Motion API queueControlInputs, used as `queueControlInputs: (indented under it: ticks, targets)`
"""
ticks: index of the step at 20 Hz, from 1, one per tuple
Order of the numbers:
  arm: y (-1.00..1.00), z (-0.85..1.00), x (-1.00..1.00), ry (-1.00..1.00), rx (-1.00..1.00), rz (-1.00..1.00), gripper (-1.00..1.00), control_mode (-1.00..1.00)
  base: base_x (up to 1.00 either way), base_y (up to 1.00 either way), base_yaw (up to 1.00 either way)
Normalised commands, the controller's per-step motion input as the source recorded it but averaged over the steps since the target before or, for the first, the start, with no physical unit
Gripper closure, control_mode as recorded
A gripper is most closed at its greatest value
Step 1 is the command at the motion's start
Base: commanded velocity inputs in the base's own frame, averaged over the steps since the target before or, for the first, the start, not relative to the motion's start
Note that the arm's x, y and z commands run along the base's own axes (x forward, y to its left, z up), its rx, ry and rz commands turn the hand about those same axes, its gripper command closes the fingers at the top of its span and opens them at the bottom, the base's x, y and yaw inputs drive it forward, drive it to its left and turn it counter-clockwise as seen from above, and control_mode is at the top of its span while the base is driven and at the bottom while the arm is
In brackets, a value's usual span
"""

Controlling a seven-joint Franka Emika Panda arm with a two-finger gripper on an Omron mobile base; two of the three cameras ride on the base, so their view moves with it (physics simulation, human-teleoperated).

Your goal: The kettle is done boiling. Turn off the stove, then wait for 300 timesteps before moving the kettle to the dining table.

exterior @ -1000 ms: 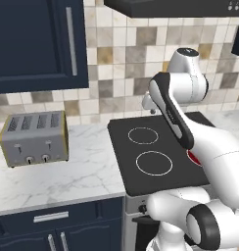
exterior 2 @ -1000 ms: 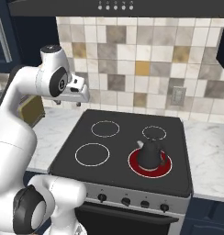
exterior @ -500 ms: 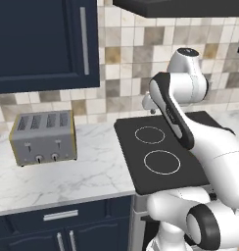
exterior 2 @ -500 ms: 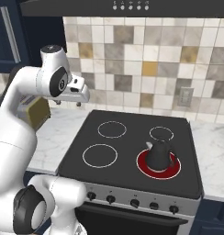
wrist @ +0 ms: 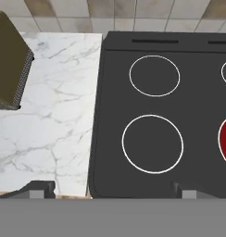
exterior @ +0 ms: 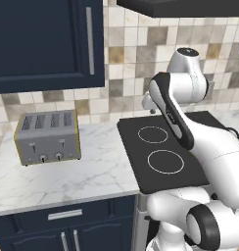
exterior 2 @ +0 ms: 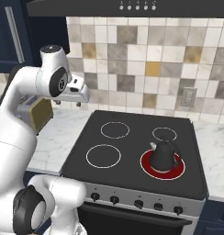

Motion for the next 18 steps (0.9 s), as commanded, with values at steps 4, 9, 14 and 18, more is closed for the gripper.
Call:
queueControlInputs:
  ticks: [4,9,14,18]
  targets:
    - [-0.27,0.0,-0.15,-0.08,0.05,-0.03,-1.0,-1.0,0.0,0.0,0.0]
    - [-0.39,0.0,-0.19,-0.07,0.08,-0.05,-1.0,-1.0,0.0,0.0,0.0]
    - [-0.44,0.0,-0.24,-0.06,0.1,-0.06,-1.0,-1.0,0.0,0.0,0.0]
    - [-0.45,0.0,-0.33,-0.04,0.12,-0.07,-1.0,-1.0,0.0,0.0,0.0]
